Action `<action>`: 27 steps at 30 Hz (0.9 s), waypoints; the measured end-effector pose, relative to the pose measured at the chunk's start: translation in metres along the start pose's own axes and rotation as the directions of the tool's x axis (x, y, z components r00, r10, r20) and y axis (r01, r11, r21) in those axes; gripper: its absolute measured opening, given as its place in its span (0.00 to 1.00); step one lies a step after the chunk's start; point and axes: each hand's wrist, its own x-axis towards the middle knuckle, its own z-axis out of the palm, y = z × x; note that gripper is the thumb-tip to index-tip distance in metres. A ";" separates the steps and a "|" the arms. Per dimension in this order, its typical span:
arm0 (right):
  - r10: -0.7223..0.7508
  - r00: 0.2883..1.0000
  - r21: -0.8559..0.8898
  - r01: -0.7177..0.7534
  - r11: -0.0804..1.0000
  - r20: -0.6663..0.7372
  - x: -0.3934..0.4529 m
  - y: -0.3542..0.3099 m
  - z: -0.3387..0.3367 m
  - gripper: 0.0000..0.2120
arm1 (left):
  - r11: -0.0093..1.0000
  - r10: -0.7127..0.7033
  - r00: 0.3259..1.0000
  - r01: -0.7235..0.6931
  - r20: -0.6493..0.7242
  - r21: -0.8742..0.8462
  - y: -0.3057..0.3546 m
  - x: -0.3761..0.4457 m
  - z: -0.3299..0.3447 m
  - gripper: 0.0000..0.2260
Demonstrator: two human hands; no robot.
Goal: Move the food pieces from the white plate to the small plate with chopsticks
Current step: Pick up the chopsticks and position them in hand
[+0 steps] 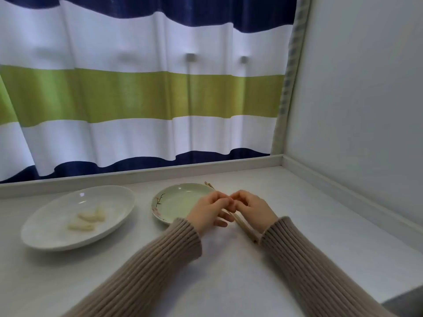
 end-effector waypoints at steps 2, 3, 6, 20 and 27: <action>0.020 1.000 -0.190 -0.020 0.982 0.000 0.002 0.006 0.003 0.08 | 0.994 0.015 1.000 -0.013 -0.014 0.109 -0.001 0.000 -0.001 0.06; 0.027 1.000 -0.261 -0.023 0.965 0.011 0.003 0.011 0.004 0.10 | 0.987 0.023 1.000 -0.020 -0.015 0.157 -0.004 -0.001 -0.001 0.06; 0.075 0.997 -0.396 -0.055 0.917 0.034 0.002 0.014 0.006 0.16 | 0.896 0.099 0.995 -0.091 0.005 0.434 -0.010 -0.004 0.000 0.05; 0.045 0.999 -0.494 -0.047 0.868 -0.017 0.002 0.013 0.014 0.15 | 0.724 0.234 0.966 -0.248 0.109 0.644 -0.015 -0.010 0.005 0.06; -0.141 0.953 -0.316 0.052 0.947 -0.266 0.002 0.003 0.002 0.13 | 0.964 0.091 0.995 -0.076 -0.049 0.254 0.000 -0.009 -0.001 0.06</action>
